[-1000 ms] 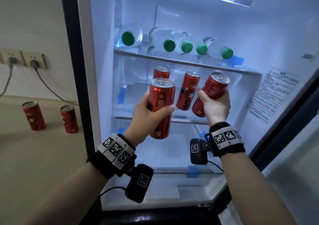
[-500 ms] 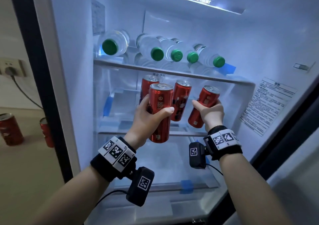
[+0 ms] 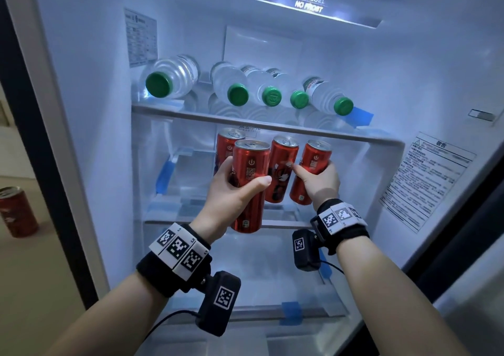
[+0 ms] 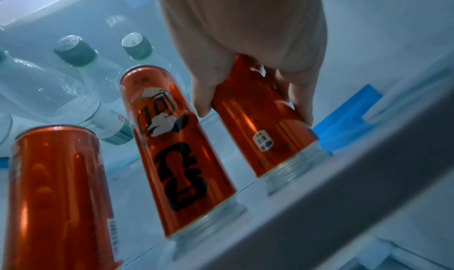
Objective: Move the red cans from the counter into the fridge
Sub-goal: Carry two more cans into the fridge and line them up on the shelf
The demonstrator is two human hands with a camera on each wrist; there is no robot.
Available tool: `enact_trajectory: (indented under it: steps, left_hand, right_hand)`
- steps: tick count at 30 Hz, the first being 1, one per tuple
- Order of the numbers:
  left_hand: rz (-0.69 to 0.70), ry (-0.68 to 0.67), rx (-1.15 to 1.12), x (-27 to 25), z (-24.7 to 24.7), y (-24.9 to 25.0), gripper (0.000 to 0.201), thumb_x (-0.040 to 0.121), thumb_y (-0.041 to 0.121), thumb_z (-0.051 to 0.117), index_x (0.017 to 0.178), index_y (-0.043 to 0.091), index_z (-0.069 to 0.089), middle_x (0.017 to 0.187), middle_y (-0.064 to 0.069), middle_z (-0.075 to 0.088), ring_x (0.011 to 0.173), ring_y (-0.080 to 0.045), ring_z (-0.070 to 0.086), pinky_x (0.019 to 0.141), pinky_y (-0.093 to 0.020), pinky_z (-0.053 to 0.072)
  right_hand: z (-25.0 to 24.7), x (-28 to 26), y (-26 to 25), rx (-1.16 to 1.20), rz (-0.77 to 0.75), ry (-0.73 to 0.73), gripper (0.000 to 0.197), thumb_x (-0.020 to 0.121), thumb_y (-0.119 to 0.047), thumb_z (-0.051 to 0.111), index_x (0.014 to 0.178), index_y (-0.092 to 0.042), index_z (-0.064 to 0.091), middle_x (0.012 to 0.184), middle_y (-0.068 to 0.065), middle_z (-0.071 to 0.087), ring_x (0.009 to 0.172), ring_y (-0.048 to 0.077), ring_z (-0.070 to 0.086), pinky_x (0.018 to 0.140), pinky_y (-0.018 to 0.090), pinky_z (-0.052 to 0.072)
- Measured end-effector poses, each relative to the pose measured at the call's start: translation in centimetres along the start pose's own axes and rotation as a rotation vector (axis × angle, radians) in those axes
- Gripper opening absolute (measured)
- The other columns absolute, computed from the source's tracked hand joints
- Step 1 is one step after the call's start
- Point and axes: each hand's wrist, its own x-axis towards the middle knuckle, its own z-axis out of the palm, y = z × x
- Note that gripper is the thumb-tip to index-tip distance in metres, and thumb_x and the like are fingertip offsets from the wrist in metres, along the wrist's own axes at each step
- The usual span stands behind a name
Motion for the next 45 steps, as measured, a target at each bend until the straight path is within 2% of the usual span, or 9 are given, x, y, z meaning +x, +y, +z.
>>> enact_trajectory:
  steps: [8,11,14,17,20,25,31,37,45]
  left_hand:
    - [-0.011,-0.006,0.028,0.2,0.1,0.1,0.038,0.075,0.021,0.079,0.108,0.018,0.061,0.092,0.007,0.070,0.081,0.002,0.068,0.076,-0.019,0.053]
    - [0.001,0.007,0.010,0.6,0.4,0.6,0.038,0.073,0.017,0.081,0.106,0.013,0.062,0.088,0.006,0.072,0.080,0.000,0.070,0.072,-0.018,0.055]
    - [0.005,0.032,-0.022,1.0,0.9,1.0,0.035,0.073,0.015,0.081,0.103,0.014,0.063,0.084,0.007,0.073,0.080,-0.002,0.070,0.074,-0.020,0.056]
    - [0.001,0.085,-0.071,1.3,1.5,1.1,0.042,0.071,0.013,0.083,0.107,0.007,0.062,0.096,-0.007,0.073,0.089,-0.016,0.072,0.081,-0.032,0.059]
    - [0.002,0.096,-0.068,1.6,1.8,1.1,0.043,0.070,0.012,0.083,0.108,0.008,0.063,0.100,-0.010,0.073,0.092,-0.019,0.073,0.082,-0.035,0.059]
    - [0.007,0.084,-0.018,1.9,1.9,1.0,0.035,0.070,0.013,0.083,0.100,0.019,0.066,0.099,-0.006,0.074,0.092,-0.014,0.072,0.084,-0.031,0.058]
    - [-0.005,0.081,0.039,2.5,1.4,0.9,0.058,0.073,0.014,0.081,0.122,0.018,0.051,0.108,0.003,0.068,0.098,-0.005,0.067,0.083,-0.018,0.054]
    - [-0.061,0.147,0.090,2.5,0.2,0.2,0.041,0.084,0.013,0.071,0.122,0.015,0.053,0.115,-0.001,0.059,0.113,-0.012,0.056,0.096,-0.028,0.049]
    - [-0.037,0.204,0.164,1.9,-0.3,-0.4,0.025,0.087,0.006,0.063,0.110,0.015,0.057,0.106,0.000,0.061,0.105,-0.013,0.057,0.088,-0.019,0.046]
  right_hand:
    - [-0.4,-1.2,0.8,0.060,-0.269,0.193,0.068,0.077,-0.020,0.076,0.135,-0.009,0.042,0.130,0.008,0.048,0.122,0.019,0.049,0.105,0.029,0.038]
    - [-0.4,-3.1,0.1,0.056,-0.559,0.283,0.047,0.079,-0.015,0.069,0.122,-0.007,0.051,0.116,0.002,0.046,0.113,0.021,0.050,0.099,0.020,0.036]
    - [-0.6,-5.2,-0.9,0.221,-0.719,0.060,0.029,0.082,-0.025,0.060,0.107,-0.012,0.056,0.099,-0.004,0.053,0.093,0.018,0.058,0.086,0.025,0.046]
    - [-0.5,-7.1,-1.7,0.198,-0.672,-0.445,0.030,0.083,-0.025,0.060,0.112,-0.025,0.054,0.096,-0.003,0.064,0.086,0.007,0.064,0.078,0.025,0.052]
    - [0.3,-7.7,-2.2,0.029,-0.571,-0.659,0.050,0.080,-0.020,0.071,0.122,-0.032,0.047,0.107,-0.006,0.068,0.093,0.006,0.069,0.084,0.028,0.056]
    - [1.6,-7.7,-2.6,0.016,-0.481,-0.594,0.056,0.069,-0.015,0.079,0.115,-0.026,0.049,0.096,-0.009,0.071,0.088,0.004,0.070,0.080,0.030,0.059]
    - [3.1,-8.0,-1.3,-0.002,-0.386,-0.475,0.057,0.067,-0.026,0.083,0.114,-0.026,0.049,0.098,-0.008,0.070,0.090,0.007,0.068,0.080,0.030,0.059]
    - [4.5,-7.8,-0.2,-0.124,-0.277,-0.413,0.083,0.072,-0.042,0.080,0.138,-0.019,0.036,0.114,-0.009,0.051,0.104,0.005,0.048,0.094,0.022,0.042]
    - [6.0,-7.2,-0.4,-0.180,-0.289,-0.379,0.073,0.064,-0.055,0.071,0.122,-0.021,0.042,0.090,-0.004,0.070,0.085,0.021,0.068,0.083,0.044,0.055]
